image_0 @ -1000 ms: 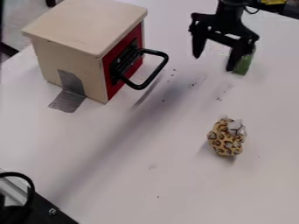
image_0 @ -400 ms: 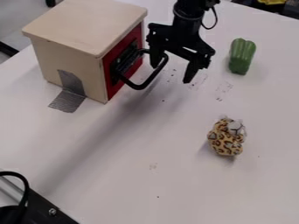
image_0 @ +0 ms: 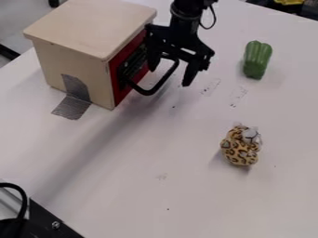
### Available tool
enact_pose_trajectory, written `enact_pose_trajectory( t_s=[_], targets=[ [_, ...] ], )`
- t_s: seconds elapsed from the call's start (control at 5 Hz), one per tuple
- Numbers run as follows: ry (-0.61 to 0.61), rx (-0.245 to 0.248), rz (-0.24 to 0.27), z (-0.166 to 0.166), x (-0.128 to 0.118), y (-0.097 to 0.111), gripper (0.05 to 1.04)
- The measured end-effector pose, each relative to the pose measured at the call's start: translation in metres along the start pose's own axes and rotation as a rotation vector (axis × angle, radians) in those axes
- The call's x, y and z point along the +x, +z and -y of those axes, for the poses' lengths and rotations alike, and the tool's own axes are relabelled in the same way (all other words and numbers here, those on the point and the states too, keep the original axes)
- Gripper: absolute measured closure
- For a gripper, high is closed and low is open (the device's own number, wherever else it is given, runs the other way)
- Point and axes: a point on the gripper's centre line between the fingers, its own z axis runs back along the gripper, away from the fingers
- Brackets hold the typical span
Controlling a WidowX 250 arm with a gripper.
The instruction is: Open the drawer
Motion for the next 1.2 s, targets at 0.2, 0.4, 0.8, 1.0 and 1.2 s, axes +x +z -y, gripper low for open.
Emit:
enact_pose_trajectory(
  t_s=[0.2,0.4,0.8,1.0,1.2],
  targets=[
    [-0.01,-0.002,-0.037,0.004,0.001,-0.014,0.103],
    [-0.006,-0.005,-0.057,0.006,-0.001,-0.021,0.231],
    [-0.017,0.005,-0.052,0.01,-0.002,-0.021,0.794],
    [-0.025,0.008,-0.052,0.011,-0.003,-0.021,0.934],
    [-0.038,0.002,-0.05,0.017,-0.004,-0.02,0.957]
  ],
)
